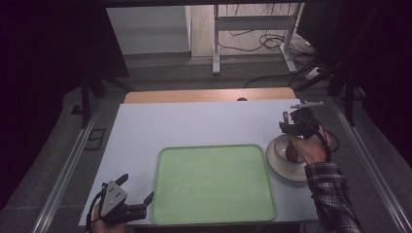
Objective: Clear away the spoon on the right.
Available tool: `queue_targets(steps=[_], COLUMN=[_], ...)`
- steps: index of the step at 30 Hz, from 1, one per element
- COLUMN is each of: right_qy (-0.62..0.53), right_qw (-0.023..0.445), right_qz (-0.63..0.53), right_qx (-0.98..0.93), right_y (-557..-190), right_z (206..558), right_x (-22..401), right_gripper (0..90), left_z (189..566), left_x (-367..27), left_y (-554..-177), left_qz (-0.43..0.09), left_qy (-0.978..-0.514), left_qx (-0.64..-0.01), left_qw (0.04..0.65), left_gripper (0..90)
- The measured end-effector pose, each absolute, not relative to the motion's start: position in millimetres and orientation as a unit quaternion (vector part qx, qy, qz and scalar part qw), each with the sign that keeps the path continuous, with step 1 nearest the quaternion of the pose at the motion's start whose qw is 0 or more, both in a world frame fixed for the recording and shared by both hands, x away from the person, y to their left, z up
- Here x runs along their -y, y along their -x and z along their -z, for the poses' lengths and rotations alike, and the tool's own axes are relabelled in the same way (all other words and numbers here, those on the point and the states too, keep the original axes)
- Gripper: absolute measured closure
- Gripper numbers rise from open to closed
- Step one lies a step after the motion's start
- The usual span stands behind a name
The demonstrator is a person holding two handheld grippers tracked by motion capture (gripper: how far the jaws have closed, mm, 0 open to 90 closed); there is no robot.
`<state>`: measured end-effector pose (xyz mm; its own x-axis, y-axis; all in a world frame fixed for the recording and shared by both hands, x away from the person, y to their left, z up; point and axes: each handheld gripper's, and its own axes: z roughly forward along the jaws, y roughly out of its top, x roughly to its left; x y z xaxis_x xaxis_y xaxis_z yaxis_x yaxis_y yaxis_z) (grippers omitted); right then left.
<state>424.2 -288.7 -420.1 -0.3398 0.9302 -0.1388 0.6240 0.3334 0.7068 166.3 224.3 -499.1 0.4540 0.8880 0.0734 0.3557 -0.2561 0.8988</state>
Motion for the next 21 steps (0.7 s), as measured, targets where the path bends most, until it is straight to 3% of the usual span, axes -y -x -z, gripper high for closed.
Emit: queue_targets(steps=[15,21], right_qy=[-0.523,-0.526], right_qw=[0.281,0.277], right_qz=[-0.234,-0.222], right_qx=[-0.77,-0.772], right_y=[-443,-445], right_z=[437,438], right_x=[278,274], right_gripper=[57.9,73.0], left_z=[500,499], left_x=[-223,-224], left_y=[-167,-167], left_qz=[-0.302,-0.302], left_qy=[-0.734,-0.734], left_qx=[-0.423,-0.424], left_qw=[0.436,0.437], left_gripper=[2.1,2.2])
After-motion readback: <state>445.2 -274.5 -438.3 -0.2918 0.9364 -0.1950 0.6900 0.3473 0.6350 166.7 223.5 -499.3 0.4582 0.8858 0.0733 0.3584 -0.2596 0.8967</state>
